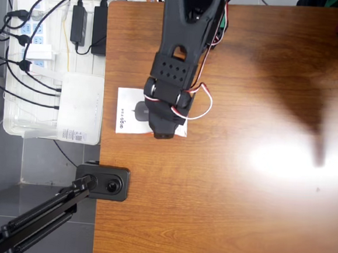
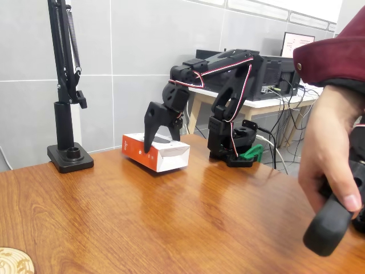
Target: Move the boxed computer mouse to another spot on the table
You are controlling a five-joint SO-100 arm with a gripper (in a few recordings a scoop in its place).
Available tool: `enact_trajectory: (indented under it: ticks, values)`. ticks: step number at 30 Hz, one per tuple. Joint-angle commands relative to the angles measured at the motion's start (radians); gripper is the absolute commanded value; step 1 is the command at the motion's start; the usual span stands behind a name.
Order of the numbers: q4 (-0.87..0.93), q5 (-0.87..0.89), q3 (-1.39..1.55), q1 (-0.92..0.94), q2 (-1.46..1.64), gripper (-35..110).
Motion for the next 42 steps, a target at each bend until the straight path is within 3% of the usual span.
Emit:
enact_trajectory:
  ticks: [1, 11, 23, 36, 42]
  values:
    - [0.012, 0.014, -0.034, 0.009, -0.018, 0]
    - [-0.14, 0.137, 0.094, 0.048, -0.051, 0]
    - [-0.281, 0.118, 0.152, 0.054, -0.06, 1]
    - [-0.229, 0.164, 0.166, 0.06, -0.034, 15]
    - [-0.071, 0.245, 0.084, 0.066, -0.029, 24]
